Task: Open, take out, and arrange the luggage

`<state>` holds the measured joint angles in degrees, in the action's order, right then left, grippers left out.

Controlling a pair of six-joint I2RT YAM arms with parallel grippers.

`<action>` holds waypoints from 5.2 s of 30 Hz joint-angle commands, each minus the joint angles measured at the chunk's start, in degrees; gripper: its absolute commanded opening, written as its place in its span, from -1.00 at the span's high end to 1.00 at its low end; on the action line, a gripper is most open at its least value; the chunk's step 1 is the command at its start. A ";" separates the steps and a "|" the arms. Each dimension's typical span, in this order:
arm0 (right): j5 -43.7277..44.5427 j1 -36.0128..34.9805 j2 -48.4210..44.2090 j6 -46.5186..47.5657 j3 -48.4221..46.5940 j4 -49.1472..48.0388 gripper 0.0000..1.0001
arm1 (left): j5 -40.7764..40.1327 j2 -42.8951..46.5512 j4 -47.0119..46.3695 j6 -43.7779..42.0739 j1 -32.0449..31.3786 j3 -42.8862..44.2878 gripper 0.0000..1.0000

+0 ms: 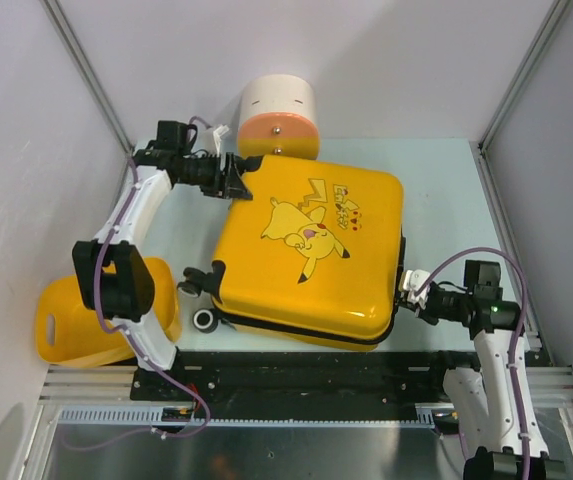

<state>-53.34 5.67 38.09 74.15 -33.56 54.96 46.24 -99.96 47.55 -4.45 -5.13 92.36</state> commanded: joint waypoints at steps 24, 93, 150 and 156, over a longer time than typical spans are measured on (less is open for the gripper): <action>-8.79 10.85 28.19 -0.49 -5.46 -41.38 1.00 | -1.33 -14.21 -0.27 -7.50 -7.00 7.58 -0.15; 4.91 -14.29 -0.12 -29.24 5.26 -28.42 1.00 | -26.47 37.21 26.71 -76.39 -4.04 -19.94 -0.99; 7.90 -0.75 40.83 -37.85 -5.19 -84.83 1.00 | -25.32 19.54 20.66 -108.49 3.10 -28.90 1.00; 5.09 -2.24 40.67 -35.75 -6.34 -78.45 1.00 | -19.72 21.38 20.30 -101.22 3.19 -23.99 -0.47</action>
<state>-46.54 4.56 79.96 37.12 -36.16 -20.80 25.89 -75.33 70.91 -104.64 -2.59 67.37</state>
